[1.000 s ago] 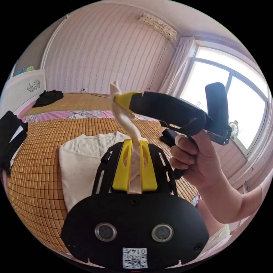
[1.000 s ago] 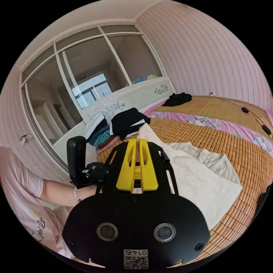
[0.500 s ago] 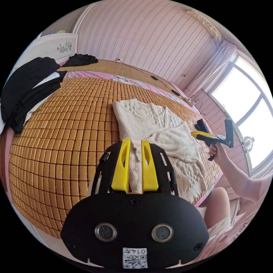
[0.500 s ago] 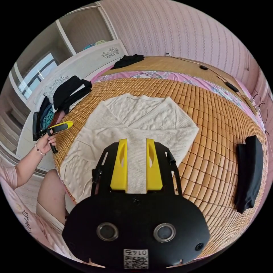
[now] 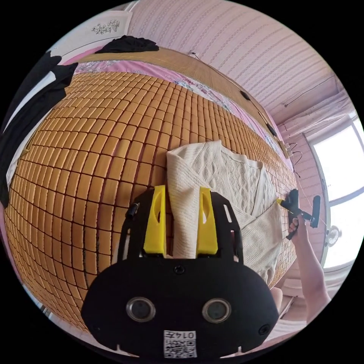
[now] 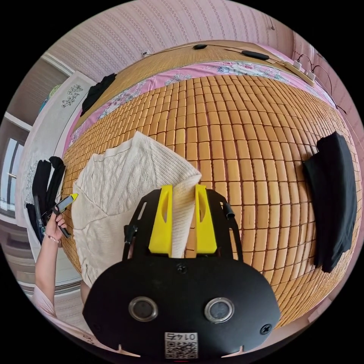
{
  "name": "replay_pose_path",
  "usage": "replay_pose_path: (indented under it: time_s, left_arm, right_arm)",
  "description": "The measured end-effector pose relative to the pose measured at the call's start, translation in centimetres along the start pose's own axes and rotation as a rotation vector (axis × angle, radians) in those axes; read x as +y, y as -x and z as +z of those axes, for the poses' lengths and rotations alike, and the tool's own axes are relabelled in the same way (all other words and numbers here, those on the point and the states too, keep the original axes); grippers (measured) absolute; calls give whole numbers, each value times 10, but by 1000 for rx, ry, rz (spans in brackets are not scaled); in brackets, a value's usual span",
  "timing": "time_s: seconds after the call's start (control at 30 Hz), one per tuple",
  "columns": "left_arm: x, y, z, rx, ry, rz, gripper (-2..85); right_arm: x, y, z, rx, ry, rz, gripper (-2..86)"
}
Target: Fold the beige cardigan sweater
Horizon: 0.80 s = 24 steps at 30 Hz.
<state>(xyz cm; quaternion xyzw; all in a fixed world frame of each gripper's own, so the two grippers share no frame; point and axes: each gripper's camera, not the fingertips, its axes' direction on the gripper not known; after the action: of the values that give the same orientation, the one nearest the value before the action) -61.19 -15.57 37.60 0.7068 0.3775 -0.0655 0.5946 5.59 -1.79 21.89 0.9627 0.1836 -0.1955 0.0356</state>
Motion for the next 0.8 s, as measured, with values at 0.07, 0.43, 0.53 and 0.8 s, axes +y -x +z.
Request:
replay_pose_path:
  time_s: [0.07, 0.43, 0.53, 0.8]
  left_arm:
    - [-4, -1, 1, -30, 46, 9, 45]
    - [83, 6, -114, 230, -144, 240, 16]
    - [156, 13, -149, 252, -152, 355, 23]
    - [310, 55, -154, 72, 51, 193, 9]
  right_arm:
    - [-4, 13, 0, -4, -1, -11, 43]
    - [73, 26, -103, -342, -268, -343, 16]
    - [131, 25, -111, -306, -205, -444, 14]
    - [211, 33, -65, 21, 145, -396, 21]
